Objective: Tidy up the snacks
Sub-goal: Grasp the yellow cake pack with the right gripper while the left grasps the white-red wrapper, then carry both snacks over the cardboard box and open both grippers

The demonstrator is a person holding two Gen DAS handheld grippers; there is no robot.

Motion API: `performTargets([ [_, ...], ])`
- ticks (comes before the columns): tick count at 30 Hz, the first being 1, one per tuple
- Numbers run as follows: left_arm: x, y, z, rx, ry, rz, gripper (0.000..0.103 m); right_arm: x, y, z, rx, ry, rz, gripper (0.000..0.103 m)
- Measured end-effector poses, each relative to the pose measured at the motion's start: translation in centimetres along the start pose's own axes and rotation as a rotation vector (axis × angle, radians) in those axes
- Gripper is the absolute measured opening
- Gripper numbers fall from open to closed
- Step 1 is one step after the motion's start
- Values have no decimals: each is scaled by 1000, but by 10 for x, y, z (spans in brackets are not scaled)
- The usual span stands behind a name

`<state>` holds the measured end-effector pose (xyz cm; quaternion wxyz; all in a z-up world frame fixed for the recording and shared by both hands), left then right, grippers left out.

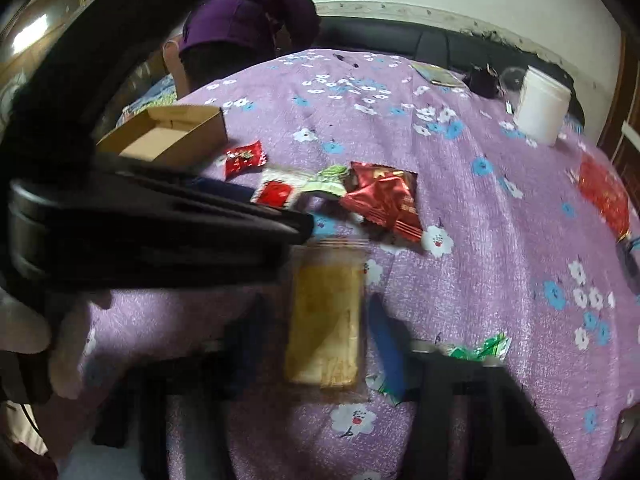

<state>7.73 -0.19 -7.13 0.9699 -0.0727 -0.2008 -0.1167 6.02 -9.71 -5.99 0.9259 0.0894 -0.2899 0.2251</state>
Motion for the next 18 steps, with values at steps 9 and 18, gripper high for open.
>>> performTargets([
  [9,-7,-9,16,-44,-39,-31,27,2,-19,14,42,-32,-108,37],
  [18,-23,13,67,-198,-125,127,27,6,-33,21,133,-66,-227,36],
])
Point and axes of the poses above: each gripper's, at about its wrist camera, not at the fingertips, and z roughly against the way its jaws point, y to its left, x to its top, the point moved 9 cm from there along -z, roughly the way its jaws point, and after that the axes turned 2 degrees about y, right-handed, at the moved point
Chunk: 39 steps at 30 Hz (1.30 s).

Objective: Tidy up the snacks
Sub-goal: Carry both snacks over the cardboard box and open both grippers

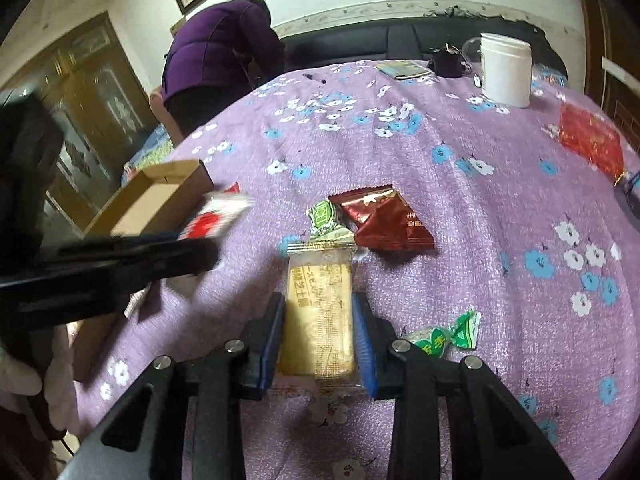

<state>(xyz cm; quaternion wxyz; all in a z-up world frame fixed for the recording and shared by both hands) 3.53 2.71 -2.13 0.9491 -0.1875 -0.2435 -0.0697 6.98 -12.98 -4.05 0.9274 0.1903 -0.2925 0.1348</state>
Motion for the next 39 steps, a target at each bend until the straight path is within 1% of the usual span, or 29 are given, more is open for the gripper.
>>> performTargets([
  [2,-5,12,18,-17,-30,47,27,1,-1,1,23,-4,-22,37],
  [5,-12,34,43,-11,-76,105,27,0,0,2,38,-6,-38,37],
  [7,-15,51,59,15,-108,130,27,0,2,3,43,-9,-42,37],
  [9,-18,68,74,57,-140,145,27,2,7,6,43,-16,-34,36],
  [11,-19,81,92,103,-185,139,27,3,16,11,45,-24,-21,36],
  [12,-20,85,100,113,-211,134,27,4,22,13,50,-26,-15,36],
  [13,-20,89,110,130,-249,124,27,5,28,13,57,-25,-10,36],
  [14,-21,92,122,175,-302,105,27,5,36,13,65,-24,-2,36],
  [16,-23,92,145,291,-406,39,27,6,51,14,72,-23,24,36],
  [18,-27,84,167,375,-494,-39,27,7,68,14,74,-22,55,36],
  [20,-30,78,182,440,-551,-89,27,10,85,12,84,-20,85,36],
  [23,-34,69,202,514,-640,-161,27,15,107,9,90,-20,120,36],
  [25,-34,71,209,520,-661,-175,27,17,119,6,97,-15,140,36],
  [30,-33,85,213,526,-667,-168,27,24,143,-3,99,-1,178,36],
  [33,-30,92,210,530,-656,-154,27,29,156,-9,104,7,204,36],
  [39,-25,122,199,545,-610,-115,27,37,184,-27,119,31,247,36],
])
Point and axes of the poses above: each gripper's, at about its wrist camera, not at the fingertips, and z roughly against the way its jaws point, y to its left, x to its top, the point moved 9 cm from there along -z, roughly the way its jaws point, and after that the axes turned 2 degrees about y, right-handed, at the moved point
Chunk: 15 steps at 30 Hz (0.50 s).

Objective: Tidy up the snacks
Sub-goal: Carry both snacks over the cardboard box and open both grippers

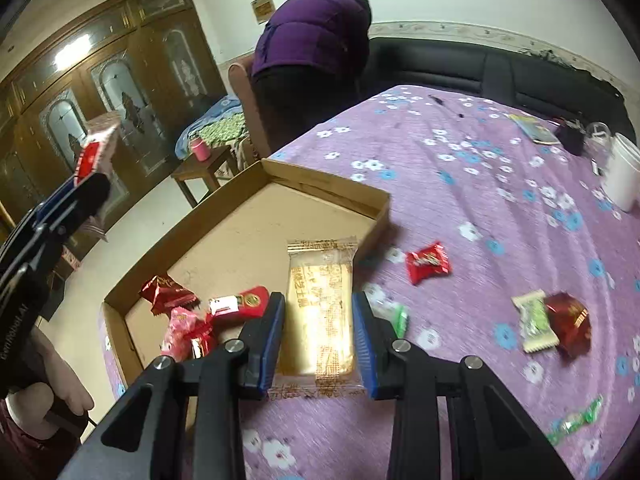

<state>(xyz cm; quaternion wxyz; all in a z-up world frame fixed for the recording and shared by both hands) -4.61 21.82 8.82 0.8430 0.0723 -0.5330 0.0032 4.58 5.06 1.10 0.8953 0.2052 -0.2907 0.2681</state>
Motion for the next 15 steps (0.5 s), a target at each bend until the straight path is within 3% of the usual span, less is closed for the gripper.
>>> performTargets([
  [7,-14,12,-34,1,91,8,27,12,16,-35,18,47,28,36],
  [15,-33,19,-90,-98,294,102,27,27,19,-72,33,93,15,36],
])
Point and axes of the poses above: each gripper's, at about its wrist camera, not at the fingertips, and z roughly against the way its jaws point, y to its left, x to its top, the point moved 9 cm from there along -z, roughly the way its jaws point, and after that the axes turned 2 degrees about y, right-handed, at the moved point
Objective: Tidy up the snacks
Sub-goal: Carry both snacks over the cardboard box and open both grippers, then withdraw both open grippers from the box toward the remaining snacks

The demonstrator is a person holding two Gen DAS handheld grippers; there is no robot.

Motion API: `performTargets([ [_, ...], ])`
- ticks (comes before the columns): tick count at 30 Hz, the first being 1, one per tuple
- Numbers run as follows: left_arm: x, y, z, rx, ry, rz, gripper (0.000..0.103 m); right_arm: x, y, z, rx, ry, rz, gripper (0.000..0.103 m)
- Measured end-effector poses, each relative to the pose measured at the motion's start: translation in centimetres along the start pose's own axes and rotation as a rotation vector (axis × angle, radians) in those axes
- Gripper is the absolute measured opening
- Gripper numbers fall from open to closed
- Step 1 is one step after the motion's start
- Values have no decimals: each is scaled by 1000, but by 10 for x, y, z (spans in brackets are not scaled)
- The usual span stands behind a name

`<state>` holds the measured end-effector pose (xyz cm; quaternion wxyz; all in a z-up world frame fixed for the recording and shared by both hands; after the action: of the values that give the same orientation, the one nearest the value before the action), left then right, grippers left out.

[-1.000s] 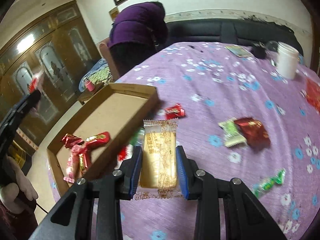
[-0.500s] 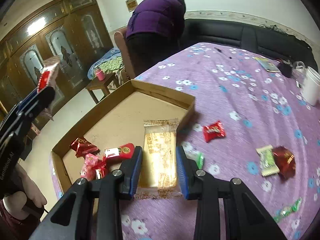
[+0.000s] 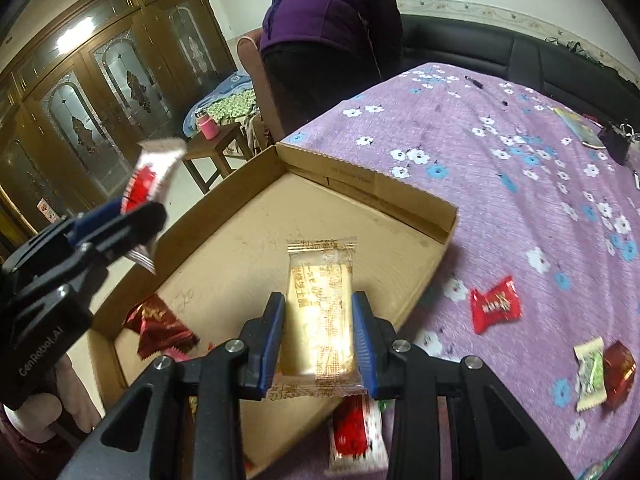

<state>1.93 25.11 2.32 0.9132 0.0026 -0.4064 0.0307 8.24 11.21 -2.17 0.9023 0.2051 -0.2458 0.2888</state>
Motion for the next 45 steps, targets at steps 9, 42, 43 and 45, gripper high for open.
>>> performTargets([
  [9,-13,7,-47,-10,166,44,27,9,-5,-30,-10,37,-21,36],
  [42,-20,-30,49,-411,143,392,43,-71,-98,100,-105,-117,-267,45],
  [43,-21,-35,49,-420,152,394,54,-75,-106,107,-113,-126,-282,45],
  [45,-23,-46,51,-445,170,403,60,-85,-119,120,-132,-140,-305,46],
])
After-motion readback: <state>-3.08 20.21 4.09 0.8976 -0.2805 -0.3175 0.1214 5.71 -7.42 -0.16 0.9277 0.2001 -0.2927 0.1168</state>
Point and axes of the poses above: each gripper's, at about its wrist camera, not at the fingertips, and z roughly against the way its jaws point, y to its left, x to its top, the point moved 9 cm from there along -z, roughly the way its jaws point, and after that the axes turned 2 degrees about y, right-handed, at the moved point
